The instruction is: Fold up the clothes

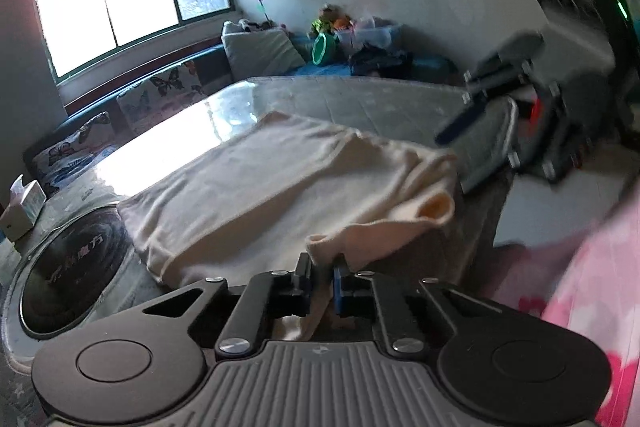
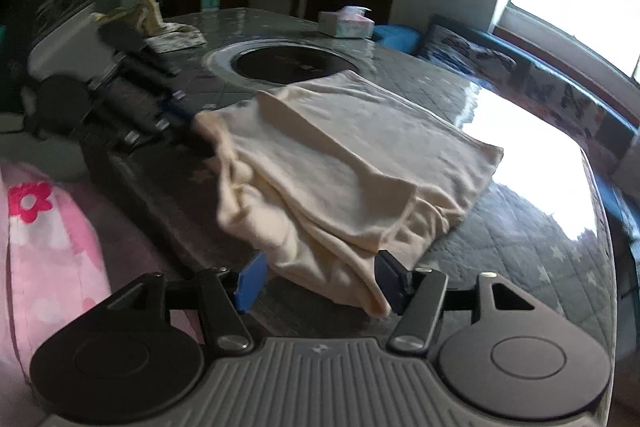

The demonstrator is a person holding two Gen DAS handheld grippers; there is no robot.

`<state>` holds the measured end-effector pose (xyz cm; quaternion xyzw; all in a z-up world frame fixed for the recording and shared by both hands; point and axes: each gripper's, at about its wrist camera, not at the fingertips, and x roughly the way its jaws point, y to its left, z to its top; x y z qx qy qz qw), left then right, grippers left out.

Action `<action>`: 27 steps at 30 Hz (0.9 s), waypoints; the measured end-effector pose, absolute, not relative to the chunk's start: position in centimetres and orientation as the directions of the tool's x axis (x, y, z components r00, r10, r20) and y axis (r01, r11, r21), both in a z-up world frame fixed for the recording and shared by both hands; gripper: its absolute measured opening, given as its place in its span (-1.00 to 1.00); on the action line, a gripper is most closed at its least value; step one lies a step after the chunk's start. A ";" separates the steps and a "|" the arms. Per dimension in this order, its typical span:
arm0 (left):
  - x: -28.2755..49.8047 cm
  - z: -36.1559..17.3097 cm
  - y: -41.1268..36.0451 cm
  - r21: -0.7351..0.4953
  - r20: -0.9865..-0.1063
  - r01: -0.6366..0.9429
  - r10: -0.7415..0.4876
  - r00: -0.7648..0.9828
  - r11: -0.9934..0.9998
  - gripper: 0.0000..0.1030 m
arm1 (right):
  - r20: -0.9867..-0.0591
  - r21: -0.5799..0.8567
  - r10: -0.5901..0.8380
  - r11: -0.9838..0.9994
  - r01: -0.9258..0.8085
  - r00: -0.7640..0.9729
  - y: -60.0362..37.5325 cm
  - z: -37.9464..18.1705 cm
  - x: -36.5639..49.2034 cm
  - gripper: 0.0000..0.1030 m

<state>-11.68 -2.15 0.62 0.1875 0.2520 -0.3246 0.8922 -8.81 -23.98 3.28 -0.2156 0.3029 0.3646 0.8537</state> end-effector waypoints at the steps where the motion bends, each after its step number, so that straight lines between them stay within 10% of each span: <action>1: -11.3 0.9 -2.1 0.160 -0.567 0.667 -0.485 0.665 0.728 -0.80 | -0.670 -0.155 0.498 0.632 -0.760 0.551 -23.8 3.2 -8.9 0.25; 6: -9.0 1.9 -1.7 0.084 -0.556 0.641 -0.498 0.665 0.763 -0.81 | -0.639 -0.189 0.529 0.597 -0.780 0.559 -22.3 2.4 -8.4 0.24; 15: -8.8 1.2 -1.1 0.047 -0.583 0.629 -0.490 0.648 0.776 -0.68 | -0.671 -0.059 0.549 0.630 -0.774 0.498 -21.3 1.9 -4.6 -0.70; 27: -12.1 -0.8 0.1 0.229 -0.593 0.619 -0.397 0.701 0.751 -0.15 | -0.655 0.057 0.591 0.660 -0.749 0.471 -21.8 4.2 -2.9 -0.76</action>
